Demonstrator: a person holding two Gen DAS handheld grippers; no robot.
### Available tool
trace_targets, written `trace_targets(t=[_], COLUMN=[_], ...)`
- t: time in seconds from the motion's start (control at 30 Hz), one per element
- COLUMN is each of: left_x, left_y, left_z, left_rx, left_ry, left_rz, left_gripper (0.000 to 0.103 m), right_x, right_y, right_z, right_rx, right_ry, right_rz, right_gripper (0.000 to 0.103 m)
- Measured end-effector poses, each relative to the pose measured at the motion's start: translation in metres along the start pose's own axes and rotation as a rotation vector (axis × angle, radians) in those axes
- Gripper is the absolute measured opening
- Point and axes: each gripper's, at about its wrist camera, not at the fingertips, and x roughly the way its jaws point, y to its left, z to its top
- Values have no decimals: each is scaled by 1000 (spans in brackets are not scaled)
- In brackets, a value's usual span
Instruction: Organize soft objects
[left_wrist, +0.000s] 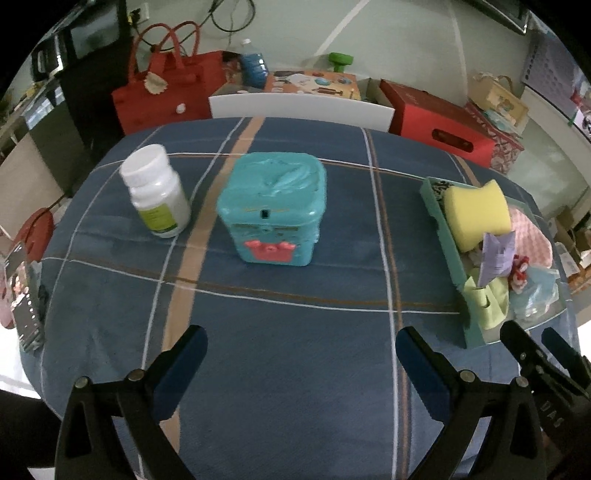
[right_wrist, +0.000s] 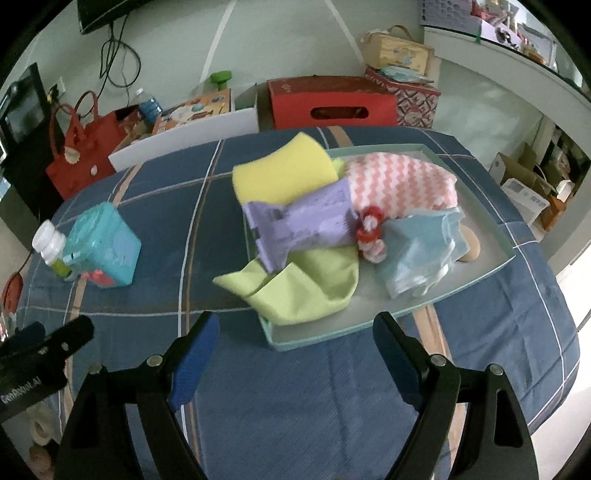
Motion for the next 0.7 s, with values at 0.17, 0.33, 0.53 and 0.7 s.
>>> trace_targets(t=[0.17, 0.33, 0.53, 0.7], left_x=[1, 9, 13, 17], left_y=[7, 9, 12, 13], left_z=[0, 1, 2, 2], left_rx=[-18, -18, -18, -5], left_ry=[1, 21, 36, 45], left_rz=[2, 3, -1, 27], left_gripper=[103, 103, 103, 103], right_x=[3, 4, 11, 12], right_y=[6, 6, 9, 12], right_z=[-2, -1, -1, -2], right_rx=[-16, -10, -26, -40], right_ry=[8, -3, 18, 18], right_rz=[-48, -73, -77, -82], right_gripper=[86, 86, 86, 86])
